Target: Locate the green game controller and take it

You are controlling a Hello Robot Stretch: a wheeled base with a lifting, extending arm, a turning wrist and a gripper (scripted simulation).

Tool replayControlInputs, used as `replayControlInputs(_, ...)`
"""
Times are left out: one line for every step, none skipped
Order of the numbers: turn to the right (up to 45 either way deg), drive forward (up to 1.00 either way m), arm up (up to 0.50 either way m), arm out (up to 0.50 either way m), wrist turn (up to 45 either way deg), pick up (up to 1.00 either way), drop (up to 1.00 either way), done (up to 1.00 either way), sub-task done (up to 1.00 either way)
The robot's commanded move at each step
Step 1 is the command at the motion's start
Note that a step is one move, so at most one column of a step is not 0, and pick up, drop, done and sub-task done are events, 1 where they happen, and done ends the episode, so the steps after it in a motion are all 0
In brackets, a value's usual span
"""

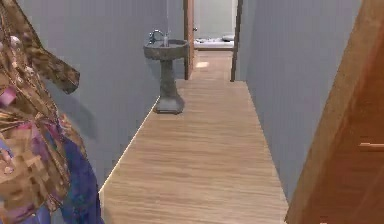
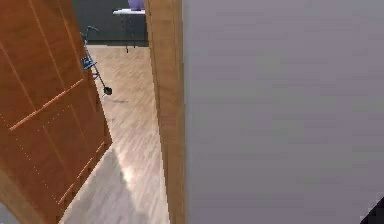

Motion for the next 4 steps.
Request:
replayControlInputs(3.0,0.0,0.0,0.0,0.0,0.0,0.0,0.0,0.0)
replayControlInputs(0.0,1.0,0.0,0.0,0.0,0.0,0.0,0.0,0.0)
replayControlInputs(0.0,1.0,0.0,0.0,0.0,0.0,0.0,0.0,0.0)
replayControlInputs(0.0,1.0,0.0,0.0,0.0,0.0,0.0,0.0,0.0)
